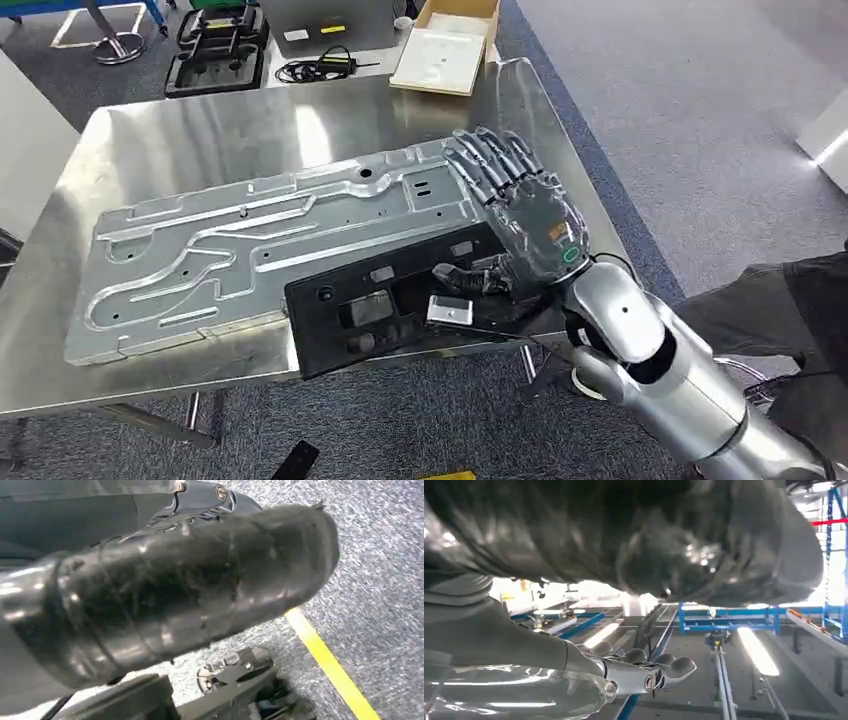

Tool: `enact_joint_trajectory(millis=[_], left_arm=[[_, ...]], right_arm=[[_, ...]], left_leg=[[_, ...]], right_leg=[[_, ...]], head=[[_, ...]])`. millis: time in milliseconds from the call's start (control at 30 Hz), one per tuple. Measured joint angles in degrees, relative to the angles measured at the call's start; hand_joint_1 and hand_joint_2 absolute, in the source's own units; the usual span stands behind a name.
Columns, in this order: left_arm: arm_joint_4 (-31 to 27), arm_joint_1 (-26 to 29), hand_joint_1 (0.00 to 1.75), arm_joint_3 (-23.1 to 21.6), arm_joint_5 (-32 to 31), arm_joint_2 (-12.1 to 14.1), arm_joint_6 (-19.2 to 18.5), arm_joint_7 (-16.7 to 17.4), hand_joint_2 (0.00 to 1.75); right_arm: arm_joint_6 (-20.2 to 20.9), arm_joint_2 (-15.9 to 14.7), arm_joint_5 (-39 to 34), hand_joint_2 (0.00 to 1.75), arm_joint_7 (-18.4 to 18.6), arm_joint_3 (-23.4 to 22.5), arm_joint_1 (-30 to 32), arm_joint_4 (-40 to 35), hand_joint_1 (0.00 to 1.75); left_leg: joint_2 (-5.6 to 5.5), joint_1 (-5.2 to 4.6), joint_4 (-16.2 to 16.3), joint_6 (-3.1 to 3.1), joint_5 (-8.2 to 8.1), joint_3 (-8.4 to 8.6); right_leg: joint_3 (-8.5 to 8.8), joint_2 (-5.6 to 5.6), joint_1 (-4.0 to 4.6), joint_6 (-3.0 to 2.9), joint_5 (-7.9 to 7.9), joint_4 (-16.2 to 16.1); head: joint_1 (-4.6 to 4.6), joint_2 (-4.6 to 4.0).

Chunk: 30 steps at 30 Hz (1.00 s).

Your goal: Take the parts from the cabinet and place them on the table.

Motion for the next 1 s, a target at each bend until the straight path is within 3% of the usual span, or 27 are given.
enact_joint_trajectory(millis=[33,67,100,200,233,267,300,333,367,400,433,467,500,533,567,600,700,733,800,833,867,900,933,1000], left_arm=[[0.0,-0.1,0.0,0.0,0.0,0.0,0.0,0.0,0.0],[0.0,-0.2,0.0,0.0,0.0,0.1,0.0,0.0,0.0],[0.0,-0.2,0.0,0.0,0.0,0.1,0.0,-0.1,0.0],[0.0,0.1,0.0,0.0,0.0,0.1,0.0,-0.1,0.0],[0.0,0.2,0.0,0.0,0.1,-0.1,0.1,-0.2,0.0],[0.0,0.3,0.0,0.0,0.4,-0.2,0.3,-0.3,0.0],[0.0,0.5,0.0,0.0,0.6,-0.2,0.8,-0.5,0.0],[0.0,0.7,0.0,0.0,0.8,-0.2,1.0,-0.7,0.0],[0.0,0.9,0.0,0.0,1.0,-0.2,1.0,-0.8,0.0],[0.0,1.1,0.0,0.0,1.0,-0.3,1.1,-0.9,0.0],[0.0,1.2,0.0,0.0,1.0,-0.4,1.1,-0.9,0.0],[0.0,1.3,0.0,0.0,1.3,-0.5,1.0,-0.9,0.0],[0.0,1.4,0.0,0.1,1.8,-0.6,1.0,-1.2,0.0],[0.0,1.4,0.0,0.1,2.1,-0.6,1.0,-1.5,0.0],[0.0,1.5,0.0,0.2,2.4,-0.6,1.0,-1.8,0.0],[0.0,1.5,0.0,0.3,2.4,-0.6,1.1,-2.0,0.0],[0.0,1.8,0.0,0.4,2.6,-0.6,1.7,-2.2,0.0],[0.1,1.9,0.0,0.5,2.7,-0.5,1.7,-2.3,0.0],[0.1,1.9,0.0,0.5,2.7,-0.5,1.3,-2.1,0.0],[0.1,1.8,0.0,0.5,2.6,-0.5,1.2,-2.0,0.0],[0.1,1.6,0.0,0.5,2.4,-0.5,0.9,-1.8,0.0],[0.1,1.2,0.0,0.5,2.2,-0.5,0.8,-1.7,0.0],[0.1,0.9,0.0,0.5,2.0,-0.5,0.7,-1.2,0.0],[0.1,-0.1,0.0,0.5,1.6,-0.5,0.6,-0.3,0.0]], right_arm=[[-0.2,0.0,0.2,0.0,0.0,-0.4,0.2,-0.7,0.0],[-0.3,0.0,0.2,0.0,0.0,-0.8,0.3,-1.2,0.0],[-0.5,0.0,0.2,0.0,-0.1,-1.1,0.4,-1.5,0.0],[-0.9,0.0,0.2,0.0,-0.3,-1.3,1.1,-2.1,0.0],[-1.2,0.0,0.2,0.0,-0.4,-1.5,1.4,-2.6,0.0],[-1.6,0.0,0.1,0.0,-0.4,-1.9,2.2,-3.2,0.0],[-1.9,0.0,-0.1,0.0,-0.4,-2.4,2.9,-4.0,0.0],[-2.2,0.0,-0.2,0.0,-0.4,-2.7,3.4,-4.9,0.0],[-2.3,0.0,-0.3,0.0,-0.4,-2.8,3.9,-5.4,0.0],[-2.3,0.0,-0.3,0.0,-0.4,-2.9,4.3,-5.7,0.0],[-2.3,0.0,-0.4,0.0,-0.4,-3.2,4.7,-6.0,0.0],[-2.3,0.0,-0.6,0.0,-0.4,-3.4,5.0,-6.5,0.0],[-2.7,0.0,-1.1,0.0,-0.5,-3.6,5.2,-7.1,0.0],[-3.3,0.0,-1.7,0.0,-0.8,-3.9,5.5,-7.7,0.0],[-4.1,0.0,-2.3,0.0,-1.2,-4.2,5.8,-8.5,0.0],[-4.9,0.0,-2.9,0.0,-1.7,-4.5,6.3,-9.2,0.0],[-6.7,0.1,-5.1,0.0,-2.9,-5.0,7.8,-10.7,0.0],[-6.9,0.3,-5.7,0.0,-3.2,-5.0,8.2,-11.1,0.0],[-7.1,0.6,-6.7,0.0,-3.4,-5.0,8.5,-11.7,0.0],[-7.3,0.8,-7.1,0.0,-3.5,-5.0,8.6,-11.9,0.0],[-7.3,1.0,-7.4,0.0,-3.6,-5.1,8.8,-12.0,0.0],[-7.3,1.0,-7.8,0.0,-3.9,-5.1,9.0,-12.0,0.0],[-7.3,1.0,-8.1,0.0,-4.1,-5.1,9.2,-12.0,0.0],[-7.5,1.1,-8.8,0.0,-4.8,-5.1,9.3,-11.9,0.0]], left_leg=[[-0.05,-0.21,-5.2,0.58,2.11,2.99],[-0.11,-0.41,-7.6,1.05,1.28,4.07],[-0.11,-0.89,-7.9,1.14,2.03,4.05],[-0.15,-1.1,-7.9,1.83,2.7,3.67],[0.11,-0.1,-9.3,2.3,3.77,3.99],[0.35,-0.39,-9.7,2.42,4.25,3.82],[0.35,-0.39,-9.7,2.86,4.62,3.33],[0.39,-0.48,-9.6,2.76,4.87,2.68],[0.43,-0.58,-9.4,2.82,5.2,2.04],[0.47,-0.62,-9.2,2.86,5.53,1.39],[0.48,-0.66,-9.0,2.78,5.96,0.63],[0.47,-0.67,-8.8,2.66,6.36,-0.24],[0.45,-0.66,-8.4,2.49,6.72,-1.06],[0.39,-0.64,-7.9,2.27,6.96,-1.69],[0.33,-0.79,-7.4,2.01,7.09,-2.34],[0.28,-0.9,-6.9,1.74,7.29,-2.66],[-0.02,-0.78,-7.2,0.92,8.76,-2.91],[-0.02,-0.53,-6.8,0.61,8.09,-3.24],[0.02,-0.36,-2.2,-0.2,1.88,-5.03],[0.02,-0.26,1.6,-0.43,-1.25,-5.99],[0.03,-0.21,5.4,-0.53,-3.53,-6.77],[0.02,-0.2,8.6,-0.49,-4.34,-7.02],[-0.01,-0.24,9.4,-0.25,-3.16,-6.35],[-0.01,-0.62,5.5,0.56,1.21,-2.13]], right_leg=[[0.05,0.01,0.0,0.08,0.09,0.0],[-0.03,-0.02,-0.11,0.33,0.3,-0.1],[-0.19,0.0,-0.15,0.74,0.58,-0.2],[-0.21,-0.01,-0.3,1.87,1.43,-0.7],[-0.46,0.0,-0.18,2.06,0.79,-0.1],[-0.87,-0.04,-0.01,2.17,-1.06,1.0],[-2.03,-0.03,-0.03,2.2,-4.35,4.2],[-3.27,-0.07,-0.06,2.27,-7.4,8.4],[-4.2,-0.08,-0.09,2.3,-9.58,12.2],[-4.44,-0.07,-0.06,2.33,-10.16,14.4],[-3.73,-0.08,-0.06,2.34,-9.16,14.7],[-1.91,-0.08,-0.07,2.29,-7.06,12.8],[0.78,-0.08,-0.08,2.24,-5.05,9.3],[3.95,-0.08,-0.11,2.21,-4.08,5.0],[6.52,-0.07,-0.05,2.1,-6.01,0.8],[7.51,0.13,0.43,1.7,-6.3,-0.9],[6.63,0.11,0.61,0.83,-5.26,-0.7],[6.04,-0.21,0.22,0.18,-4.59,-1.0],[4.84,-0.27,0.27,-0.77,-3.43,-1.0],[4.06,-0.27,0.33,-0.82,-2.84,-1.0],[3.24,-0.27,0.45,-0.83,-2.24,-0.9],[2.24,-0.32,0.56,-0.87,-1.58,-0.9],[1.32,-0.35,0.68,-0.87,-0.92,-0.8],[-0.43,-0.35,0.83,-0.88,0.29,-0.7]], head=[[-0.02,0.0],[0.11,-0.02],[0.04,-0.02],[0.02,-0.02],[0.18,-0.02],[0.13,-0.02],[0.37,0.0],[0.46,-0.02],[0.44,-0.02],[0.48,-0.02],[0.48,-0.02],[0.48,-0.02],[0.48,-0.02],[0.46,-0.02],[0.48,-0.02],[0.3,-0.02],[0.46,-0.02],[0.59,-0.02],[0.22,-0.02],[0.17,-0.02],[0.2,-0.02],[0.17,-0.02],[0.15,-0.02],[0.17,-0.02]])
